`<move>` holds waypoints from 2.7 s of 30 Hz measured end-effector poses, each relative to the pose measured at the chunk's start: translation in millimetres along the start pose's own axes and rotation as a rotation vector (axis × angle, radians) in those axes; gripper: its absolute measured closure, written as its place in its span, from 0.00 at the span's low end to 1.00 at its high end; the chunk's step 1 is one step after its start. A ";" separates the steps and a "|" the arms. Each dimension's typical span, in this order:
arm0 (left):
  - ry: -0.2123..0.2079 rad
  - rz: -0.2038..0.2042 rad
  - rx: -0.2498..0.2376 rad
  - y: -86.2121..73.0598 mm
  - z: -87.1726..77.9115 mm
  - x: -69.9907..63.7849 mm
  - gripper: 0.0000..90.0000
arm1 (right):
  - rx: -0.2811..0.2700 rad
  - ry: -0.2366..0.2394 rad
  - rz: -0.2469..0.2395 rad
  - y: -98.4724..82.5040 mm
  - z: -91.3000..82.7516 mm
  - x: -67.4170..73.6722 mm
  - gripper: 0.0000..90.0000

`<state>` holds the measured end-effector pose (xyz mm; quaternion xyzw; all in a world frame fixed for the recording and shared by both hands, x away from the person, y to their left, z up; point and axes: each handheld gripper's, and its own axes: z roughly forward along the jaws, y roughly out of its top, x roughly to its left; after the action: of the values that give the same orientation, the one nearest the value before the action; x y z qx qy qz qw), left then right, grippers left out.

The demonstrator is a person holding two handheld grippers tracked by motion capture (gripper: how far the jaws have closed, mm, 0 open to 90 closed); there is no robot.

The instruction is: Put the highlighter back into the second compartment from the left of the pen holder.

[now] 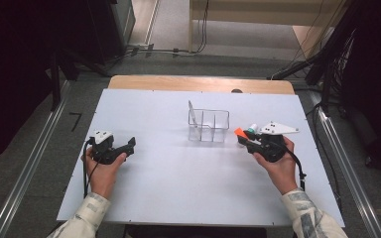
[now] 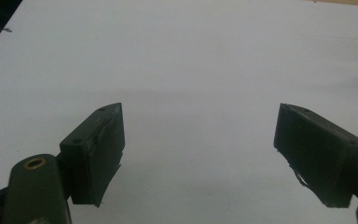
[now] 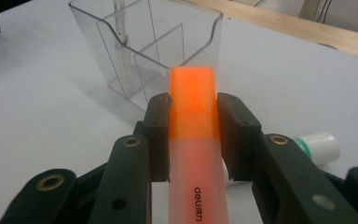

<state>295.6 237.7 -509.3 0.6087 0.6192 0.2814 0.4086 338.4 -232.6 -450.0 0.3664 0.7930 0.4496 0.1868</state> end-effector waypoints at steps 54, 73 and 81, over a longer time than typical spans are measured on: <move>-0.015 0.002 -0.007 0.7 -0.5 1.5 0.19 | -0.052 -0.044 0.010 110.4 96.9 35.0 0.72; -0.018 -0.006 -0.009 1.0 -0.8 2.9 0.19 | -0.054 -0.032 0.061 120.8 119.9 36.7 0.72; -0.019 -0.006 -0.009 1.1 -1.0 3.2 0.19 | -0.048 -0.028 0.067 119.7 121.9 37.9 0.72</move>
<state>295.6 241.1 -508.4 0.6078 0.6157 0.2772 0.4180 439.0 -94.8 -411.2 0.3942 0.7667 0.4693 0.1913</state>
